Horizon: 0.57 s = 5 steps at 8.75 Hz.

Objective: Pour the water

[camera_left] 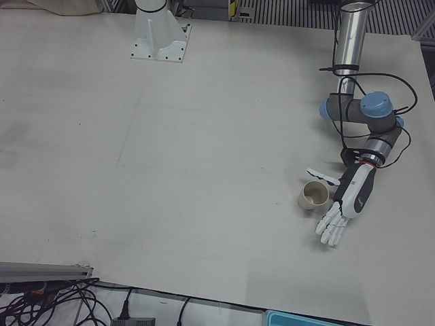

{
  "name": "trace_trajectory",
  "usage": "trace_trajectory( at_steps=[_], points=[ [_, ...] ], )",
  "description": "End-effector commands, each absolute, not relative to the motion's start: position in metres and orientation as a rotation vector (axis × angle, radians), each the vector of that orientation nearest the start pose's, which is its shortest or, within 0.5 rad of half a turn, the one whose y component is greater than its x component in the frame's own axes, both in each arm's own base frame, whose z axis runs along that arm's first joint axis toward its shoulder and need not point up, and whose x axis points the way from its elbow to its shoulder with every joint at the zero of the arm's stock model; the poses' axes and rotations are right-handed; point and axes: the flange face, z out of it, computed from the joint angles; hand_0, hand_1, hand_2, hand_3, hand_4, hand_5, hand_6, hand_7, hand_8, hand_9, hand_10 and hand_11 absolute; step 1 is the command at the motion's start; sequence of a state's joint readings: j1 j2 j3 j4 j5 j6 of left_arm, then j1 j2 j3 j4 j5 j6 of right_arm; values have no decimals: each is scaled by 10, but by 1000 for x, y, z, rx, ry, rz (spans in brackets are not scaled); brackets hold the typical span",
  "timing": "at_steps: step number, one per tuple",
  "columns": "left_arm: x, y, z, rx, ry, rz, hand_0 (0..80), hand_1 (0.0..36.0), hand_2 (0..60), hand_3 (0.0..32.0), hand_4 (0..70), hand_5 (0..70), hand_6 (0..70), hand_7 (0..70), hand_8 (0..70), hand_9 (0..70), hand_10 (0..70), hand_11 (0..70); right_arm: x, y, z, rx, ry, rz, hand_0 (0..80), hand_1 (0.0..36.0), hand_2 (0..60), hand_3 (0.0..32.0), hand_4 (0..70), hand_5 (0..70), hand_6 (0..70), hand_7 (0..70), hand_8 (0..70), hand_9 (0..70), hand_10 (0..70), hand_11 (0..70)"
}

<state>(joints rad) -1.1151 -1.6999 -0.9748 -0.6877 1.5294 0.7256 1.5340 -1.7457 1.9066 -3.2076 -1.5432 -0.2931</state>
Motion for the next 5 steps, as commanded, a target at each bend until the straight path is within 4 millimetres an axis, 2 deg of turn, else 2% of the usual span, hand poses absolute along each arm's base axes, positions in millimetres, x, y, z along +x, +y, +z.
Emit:
trace_trajectory(
  at_steps=[1,3,5],
  points=[
    [107,-531,837,307,2013,-1379,477,83,0,98,126,6,20,47,13,29,16,36,120,-426,609,-348,2460,-2237,528,173,11,0,50,298,68,153,99,171,52,96],
    [107,-531,837,307,2013,-1379,477,80,0,24,153,33,22,38,9,24,14,34,121,-426,609,-350,2459,-2236,526,172,11,0,49,294,66,150,98,169,52,95],
    [107,-529,837,307,2010,-1378,476,79,0,14,157,37,23,40,10,24,14,33,121,-426,609,-350,2460,-2234,526,172,10,0,48,293,65,149,97,168,51,94]
  ],
)
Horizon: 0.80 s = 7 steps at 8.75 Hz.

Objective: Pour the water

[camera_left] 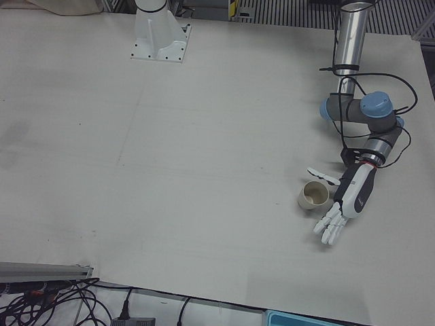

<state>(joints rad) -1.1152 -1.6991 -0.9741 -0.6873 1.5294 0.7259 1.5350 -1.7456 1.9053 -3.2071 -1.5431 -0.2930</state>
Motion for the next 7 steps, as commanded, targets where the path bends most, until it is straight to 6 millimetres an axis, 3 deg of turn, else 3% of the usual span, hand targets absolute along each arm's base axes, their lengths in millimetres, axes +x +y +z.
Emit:
trace_trajectory(
  at_steps=[1,7],
  points=[
    [108,-530,837,307,2012,-1377,476,79,0,18,157,35,23,39,9,24,14,33,121,-426,609,-350,2460,-2234,526,172,11,0,48,292,64,147,96,166,51,94],
    [122,-528,835,292,2013,-1375,477,80,0,0,176,54,25,36,8,21,13,31,122,-427,607,-352,2460,-2229,528,172,7,0,45,287,60,139,94,163,51,94]
  ],
)
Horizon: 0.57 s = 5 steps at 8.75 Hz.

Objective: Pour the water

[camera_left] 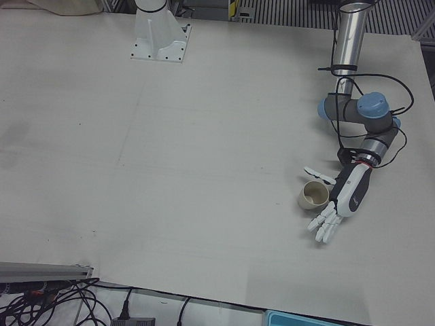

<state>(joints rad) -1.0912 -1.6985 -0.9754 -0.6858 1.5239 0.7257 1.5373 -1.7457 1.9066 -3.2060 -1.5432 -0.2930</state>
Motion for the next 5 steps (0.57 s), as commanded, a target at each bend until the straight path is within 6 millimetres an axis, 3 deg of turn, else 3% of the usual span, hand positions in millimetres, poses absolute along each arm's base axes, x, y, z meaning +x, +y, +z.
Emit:
trace_trajectory(
  at_steps=[1,2,5],
  points=[
    [122,-529,835,294,2015,-1376,477,80,0,0,176,53,25,34,8,21,12,30,122,-427,607,-354,2462,-2227,528,172,6,0,44,284,59,138,92,161,51,94],
    [122,-529,834,294,2013,-1377,477,81,0,0,180,62,26,35,7,20,13,31,122,-427,607,-354,2461,-2229,528,172,7,0,43,282,59,138,93,162,51,94],
    [123,-530,833,293,2012,-1378,478,83,4,0,237,260,34,27,7,20,14,32,122,-427,608,-354,2459,-2231,526,172,6,0,43,283,57,134,92,160,51,94]
  ],
)
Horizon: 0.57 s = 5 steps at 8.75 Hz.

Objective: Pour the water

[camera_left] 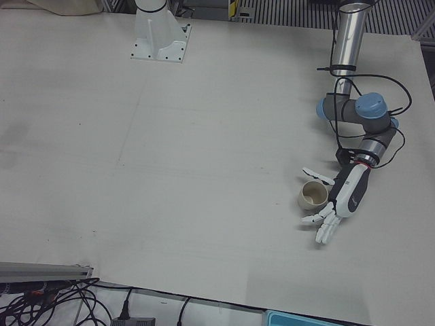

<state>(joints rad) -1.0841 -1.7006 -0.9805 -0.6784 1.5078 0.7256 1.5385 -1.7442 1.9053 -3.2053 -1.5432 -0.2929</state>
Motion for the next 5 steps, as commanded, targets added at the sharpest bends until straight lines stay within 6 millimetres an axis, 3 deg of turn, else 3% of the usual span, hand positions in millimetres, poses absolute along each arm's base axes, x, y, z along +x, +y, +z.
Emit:
trace_trajectory(
  at_steps=[1,3,5],
  points=[
    [123,-530,833,294,2011,-1380,478,80,6,0,249,306,34,29,9,21,15,31,122,-427,608,-354,2459,-2231,528,173,7,0,42,282,57,134,92,160,51,94],
    [123,-530,833,294,2011,-1380,476,83,30,0,274,387,40,37,13,28,17,34,123,-427,608,-356,2458,-2231,528,174,7,0,42,281,57,134,91,159,51,94],
    [123,-531,831,301,2012,-1386,490,115,101,0,316,445,49,50,22,40,21,41,124,-426,608,-357,2455,-2229,528,173,7,0,40,276,54,128,89,156,50,94]
  ],
)
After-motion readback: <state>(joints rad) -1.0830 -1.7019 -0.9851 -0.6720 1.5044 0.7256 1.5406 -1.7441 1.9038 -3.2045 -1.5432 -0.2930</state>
